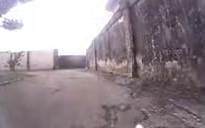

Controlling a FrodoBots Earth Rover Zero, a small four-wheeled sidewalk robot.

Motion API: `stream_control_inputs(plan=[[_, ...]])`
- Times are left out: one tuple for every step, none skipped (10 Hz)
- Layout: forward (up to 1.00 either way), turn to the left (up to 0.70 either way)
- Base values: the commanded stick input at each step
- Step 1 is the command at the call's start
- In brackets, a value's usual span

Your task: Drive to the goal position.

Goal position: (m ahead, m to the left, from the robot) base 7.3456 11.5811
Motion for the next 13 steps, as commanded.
stream_control_inputs(plan=[[0.70,0.00],[0.70,0.00],[0.70,0.00],[0.70,0.00],[0.70,0.00],[0.70,0.00],[0.70,0.00],[0.70,0.00],[0.70,0.00],[0.70,0.00],[0.70,0.00],[0.70,0.00],[0.70,0.00]])
